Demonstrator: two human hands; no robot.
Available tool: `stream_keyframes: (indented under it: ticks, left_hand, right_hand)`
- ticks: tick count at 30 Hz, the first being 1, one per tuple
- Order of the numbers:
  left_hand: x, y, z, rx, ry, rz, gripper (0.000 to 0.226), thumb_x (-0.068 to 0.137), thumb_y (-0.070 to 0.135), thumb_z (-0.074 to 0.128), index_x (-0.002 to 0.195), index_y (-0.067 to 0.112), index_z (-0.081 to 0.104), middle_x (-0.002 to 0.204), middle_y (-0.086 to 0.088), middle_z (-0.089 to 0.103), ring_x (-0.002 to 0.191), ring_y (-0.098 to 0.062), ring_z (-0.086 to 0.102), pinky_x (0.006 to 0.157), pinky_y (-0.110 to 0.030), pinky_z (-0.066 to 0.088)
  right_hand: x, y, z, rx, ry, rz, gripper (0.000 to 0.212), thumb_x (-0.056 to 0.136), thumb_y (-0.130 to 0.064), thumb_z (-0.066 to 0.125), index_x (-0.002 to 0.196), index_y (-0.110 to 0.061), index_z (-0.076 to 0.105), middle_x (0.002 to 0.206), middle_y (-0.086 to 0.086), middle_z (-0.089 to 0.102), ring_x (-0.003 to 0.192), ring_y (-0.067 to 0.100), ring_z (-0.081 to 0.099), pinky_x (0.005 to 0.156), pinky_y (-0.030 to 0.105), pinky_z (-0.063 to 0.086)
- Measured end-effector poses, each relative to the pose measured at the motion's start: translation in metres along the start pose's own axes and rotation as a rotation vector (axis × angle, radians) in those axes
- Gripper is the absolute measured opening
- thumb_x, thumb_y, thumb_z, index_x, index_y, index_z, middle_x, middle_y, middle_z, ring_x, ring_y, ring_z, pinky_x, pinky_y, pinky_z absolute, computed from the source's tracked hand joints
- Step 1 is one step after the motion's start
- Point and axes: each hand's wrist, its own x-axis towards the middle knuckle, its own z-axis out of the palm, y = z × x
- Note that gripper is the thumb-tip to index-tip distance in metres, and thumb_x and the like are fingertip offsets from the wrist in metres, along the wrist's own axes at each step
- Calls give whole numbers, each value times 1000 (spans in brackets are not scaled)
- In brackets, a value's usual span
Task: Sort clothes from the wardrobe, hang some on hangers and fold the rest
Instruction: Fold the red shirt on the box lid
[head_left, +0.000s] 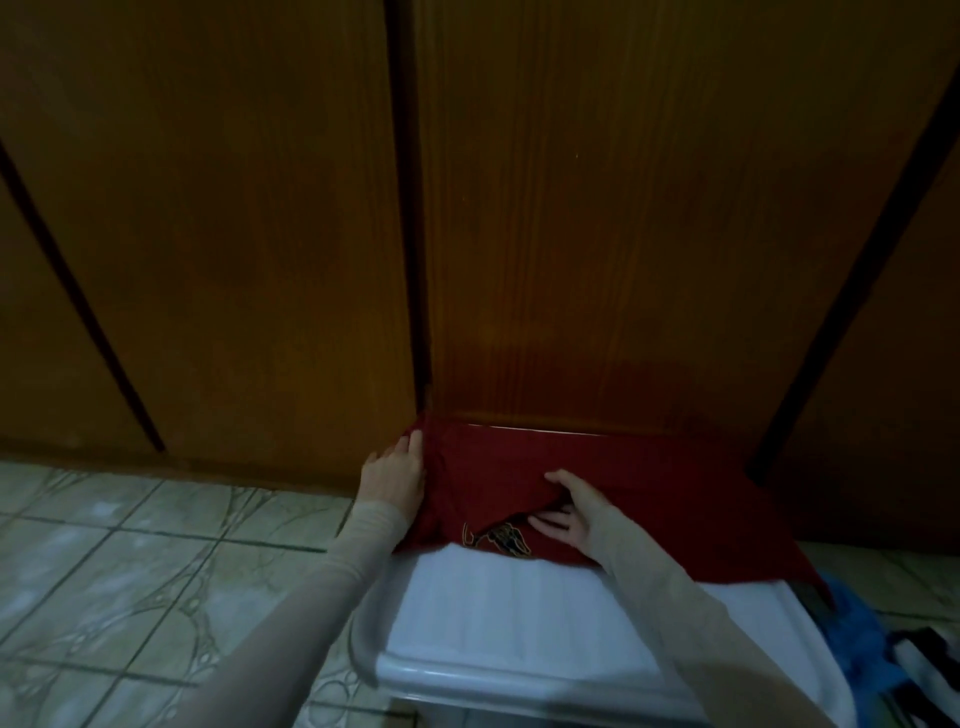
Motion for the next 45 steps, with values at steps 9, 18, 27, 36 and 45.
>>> stream_keyframes:
  ticks: [9,18,27,36,45]
  left_hand:
    - [-10,40,4,-241,-341,-340,54,94,54,36,125,12,50,120,-10,60,110,-28,57,92,-35,42]
    - [-10,25,10,-339,-228,-323,27,98,25,42,120,11,42,112,-12,62,103,-30,60,82,-36,47]
    - [-19,36,19,-95,-17,35,42,101,31,26,142,22,26,147,0,29,135,-16,26,110,-37,21]
    - [-24,43,42,-68,-387,224,50,102,41,12,148,37,-6,157,9,-13,144,-9,-13,114,-48,-10]
    - [-22,58,36,-45,-405,136,51,102,35,19,150,32,0,158,1,-6,145,-17,-9,109,-57,-13]
  right_hand:
    - [-3,-4,-6,-93,155,4,42,87,-17,64,125,-10,46,131,18,41,122,35,43,74,39,53]
    - [7,8,-8,-707,342,-312,19,87,-16,65,99,-3,60,103,12,55,92,28,59,74,33,54]
    - [23,31,-12,-1502,412,-971,36,96,-31,43,128,-14,45,136,4,43,130,19,37,106,36,26]
    - [35,40,-35,-1857,36,-644,61,97,-53,9,148,-29,-13,156,-11,-17,143,4,-14,114,47,-7]
    - [28,30,-53,-1858,77,-542,70,85,-67,-6,146,-34,-17,153,-10,-26,142,10,-21,111,58,-8]
